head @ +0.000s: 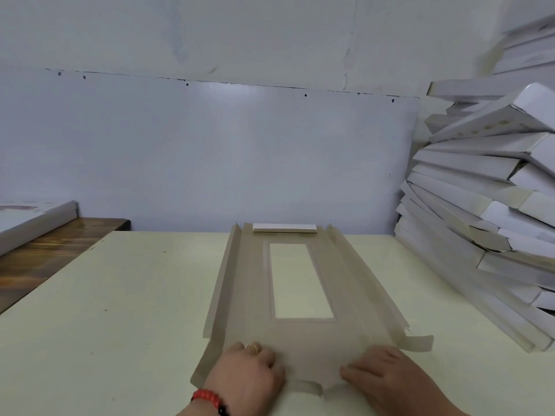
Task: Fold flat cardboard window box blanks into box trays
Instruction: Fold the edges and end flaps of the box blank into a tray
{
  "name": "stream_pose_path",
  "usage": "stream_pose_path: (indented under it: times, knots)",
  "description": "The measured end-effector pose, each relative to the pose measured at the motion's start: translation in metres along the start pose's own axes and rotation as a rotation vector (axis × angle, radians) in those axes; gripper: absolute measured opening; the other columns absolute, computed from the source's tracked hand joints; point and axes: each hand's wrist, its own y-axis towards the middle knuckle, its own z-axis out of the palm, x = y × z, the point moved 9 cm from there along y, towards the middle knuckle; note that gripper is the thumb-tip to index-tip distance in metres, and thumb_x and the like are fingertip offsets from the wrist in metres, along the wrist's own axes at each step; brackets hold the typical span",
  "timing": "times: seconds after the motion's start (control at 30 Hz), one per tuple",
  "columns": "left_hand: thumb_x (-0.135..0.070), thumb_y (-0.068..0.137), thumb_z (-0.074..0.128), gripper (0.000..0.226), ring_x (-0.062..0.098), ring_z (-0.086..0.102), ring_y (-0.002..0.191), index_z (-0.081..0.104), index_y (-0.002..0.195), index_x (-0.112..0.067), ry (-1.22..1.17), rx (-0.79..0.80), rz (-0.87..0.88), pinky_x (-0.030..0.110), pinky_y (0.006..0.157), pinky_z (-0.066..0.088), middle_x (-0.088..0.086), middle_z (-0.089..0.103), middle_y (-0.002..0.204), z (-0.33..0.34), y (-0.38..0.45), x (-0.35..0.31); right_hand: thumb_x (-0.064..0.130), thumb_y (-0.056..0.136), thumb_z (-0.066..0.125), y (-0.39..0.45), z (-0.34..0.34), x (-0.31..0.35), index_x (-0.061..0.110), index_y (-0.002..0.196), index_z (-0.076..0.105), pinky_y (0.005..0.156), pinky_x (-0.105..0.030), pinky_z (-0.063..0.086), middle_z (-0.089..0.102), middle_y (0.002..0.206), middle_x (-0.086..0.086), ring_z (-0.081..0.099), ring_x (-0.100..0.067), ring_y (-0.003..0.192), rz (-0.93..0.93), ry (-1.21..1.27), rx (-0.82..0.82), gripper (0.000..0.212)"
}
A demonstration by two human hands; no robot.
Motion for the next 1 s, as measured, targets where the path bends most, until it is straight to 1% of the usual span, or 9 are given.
stream_pose_path:
  times: [0.1, 0.17, 0.23, 0.3, 0.43, 0.57, 0.63, 0.77, 1.0]
  knots:
    - [-0.057, 0.051, 0.082, 0.034, 0.002, 0.066, 0.065, 0.075, 0.081, -0.042, -0.075, -0.009, 0.06, 0.015, 0.058, 0.051, -0.017, 0.069, 0.075, 0.012, -0.011, -0.005, 0.028, 0.106, 0.007, -0.021, 0.023, -0.005, 0.025, 0.151, 0.029, 0.114, -0.025, 0.01, 0.027, 0.157, 0.009, 0.029, 0.002, 0.139, -0.041, -0.208, 0.125, 0.05]
    - [-0.069, 0.069, 0.064, 0.033, -0.01, 0.061, 0.1, 0.068, 0.1, -0.057, -0.046, 0.076, 0.045, 0.013, 0.087, 0.048, -0.032, 0.065, 0.108, 0.018, -0.019, 0.0, 0.026, 0.105, -0.002, -0.024, 0.026, -0.011, 0.014, 0.154, -0.005, 0.115, -0.026, 0.001, -0.009, 0.162, 0.001, -0.006, -0.008, 0.148, -0.065, -0.38, 0.119, 0.051]
    - [-0.082, 0.061, 0.055, 0.031, -0.019, 0.058, 0.094, 0.067, 0.082, -0.062, -0.094, 0.01, -0.08, 0.008, 0.083, 0.047, -0.042, 0.061, 0.096, 0.008, -0.021, 0.015, 0.034, 0.105, 0.002, -0.018, 0.014, -0.014, 0.019, 0.15, 0.031, 0.115, -0.024, 0.007, 0.025, 0.158, 0.008, 0.015, 0.004, 0.143, -0.004, -0.293, 0.08, 0.056]
    - [-0.075, 0.071, 0.051, 0.04, -0.005, 0.066, 0.092, 0.074, 0.088, -0.047, -0.319, -0.13, -0.193, 0.014, 0.079, 0.051, -0.031, 0.068, 0.096, -0.009, -0.025, 0.032, 0.046, 0.104, 0.013, -0.01, -0.015, -0.018, 0.03, 0.116, 0.068, 0.108, -0.022, 0.023, 0.067, 0.119, 0.014, 0.051, 0.005, 0.114, 0.098, -0.11, -0.061, 0.059]
    - [-0.053, 0.091, 0.048, 0.058, 0.019, 0.051, 0.121, 0.046, 0.14, -0.022, -0.532, -0.3, -0.664, 0.031, 0.101, 0.043, -0.005, 0.055, 0.132, -0.011, -0.034, 0.113, 0.034, 0.096, 0.055, -0.02, -0.029, -0.094, 0.029, 0.113, 0.067, 0.096, -0.029, 0.04, 0.065, 0.121, 0.004, 0.06, -0.013, 0.105, 0.717, 0.216, -0.105, 0.021]
    - [-0.044, 0.091, 0.057, 0.071, 0.025, 0.046, 0.128, 0.027, 0.15, -0.017, -0.729, -0.17, -0.945, 0.041, 0.105, 0.04, 0.004, 0.047, 0.142, 0.025, -0.038, 0.159, 0.019, 0.097, 0.054, -0.034, -0.03, -0.15, 0.0, 0.108, 0.066, 0.091, -0.041, 0.042, 0.066, 0.113, -0.019, 0.059, -0.033, 0.104, 1.112, 0.556, -0.244, 0.025]
    - [-0.043, 0.087, 0.064, 0.076, 0.025, 0.046, 0.127, 0.028, 0.149, -0.016, -0.712, -0.078, -0.976, 0.038, 0.104, 0.04, 0.004, 0.048, 0.14, 0.039, -0.032, 0.164, 0.021, 0.093, 0.063, -0.031, -0.018, -0.159, 0.004, 0.134, 0.053, 0.088, -0.034, 0.042, 0.06, 0.122, -0.012, 0.057, -0.028, 0.111, 1.171, 0.636, -0.137, 0.045]
    - [-0.032, 0.081, 0.072, 0.062, 0.016, 0.054, 0.093, 0.044, 0.133, -0.013, -0.833, -0.019, -0.968, 0.026, 0.081, 0.045, -0.002, 0.06, 0.12, 0.056, -0.018, 0.157, 0.017, 0.087, 0.071, -0.021, 0.017, -0.158, 0.004, 0.142, 0.042, 0.059, -0.027, 0.047, 0.057, 0.114, -0.01, 0.06, -0.021, 0.078, 1.227, 0.787, 0.095, 0.063]
    - [-0.025, 0.082, 0.069, 0.061, 0.019, 0.058, 0.104, 0.044, 0.136, -0.01, -0.698, 0.087, -0.982, 0.025, 0.085, 0.047, 0.003, 0.059, 0.119, 0.058, -0.001, 0.158, 0.019, 0.087, 0.067, 0.011, 0.015, -0.152, 0.012, 0.141, 0.046, 0.091, -0.024, 0.042, 0.057, 0.128, -0.008, 0.056, -0.02, 0.114, 1.04, 0.416, 0.288, 0.058]
